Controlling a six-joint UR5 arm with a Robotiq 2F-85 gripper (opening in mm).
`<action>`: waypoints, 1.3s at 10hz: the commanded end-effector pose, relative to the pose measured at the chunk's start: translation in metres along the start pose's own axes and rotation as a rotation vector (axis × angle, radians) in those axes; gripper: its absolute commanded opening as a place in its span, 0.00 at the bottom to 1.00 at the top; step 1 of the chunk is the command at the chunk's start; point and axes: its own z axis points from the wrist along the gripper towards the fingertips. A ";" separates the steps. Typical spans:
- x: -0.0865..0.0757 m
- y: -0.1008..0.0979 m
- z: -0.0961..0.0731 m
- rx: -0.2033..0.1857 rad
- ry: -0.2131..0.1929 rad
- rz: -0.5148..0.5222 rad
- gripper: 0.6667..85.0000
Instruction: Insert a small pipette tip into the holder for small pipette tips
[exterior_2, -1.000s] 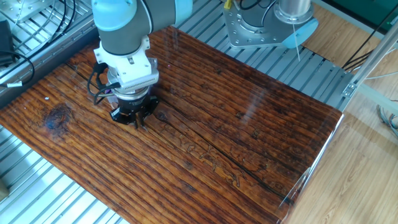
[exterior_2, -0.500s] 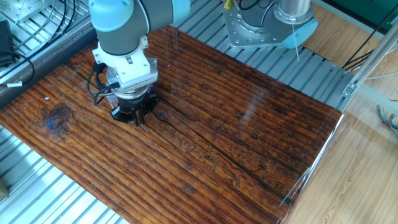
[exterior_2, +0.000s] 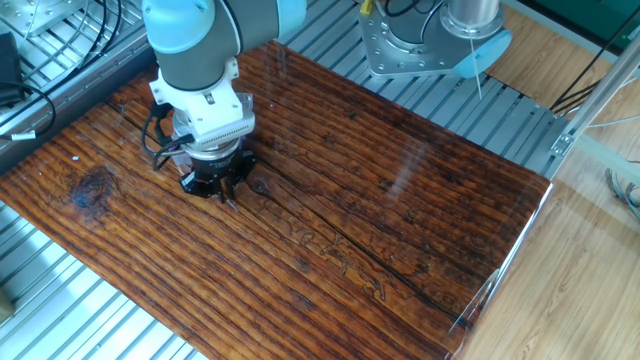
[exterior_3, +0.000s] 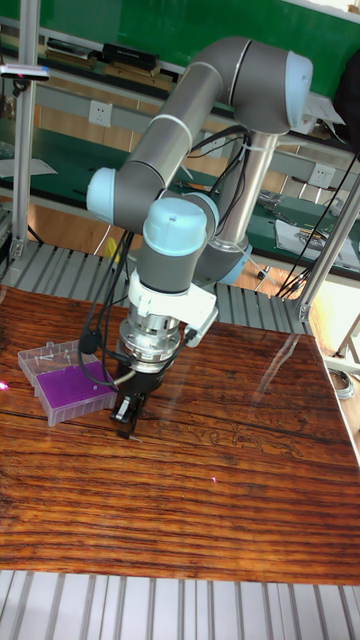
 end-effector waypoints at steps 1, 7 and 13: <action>-0.003 -0.002 0.002 0.004 -0.007 0.010 0.25; -0.005 -0.004 0.005 0.010 -0.004 0.013 0.24; -0.003 -0.004 0.005 0.007 -0.003 0.005 0.23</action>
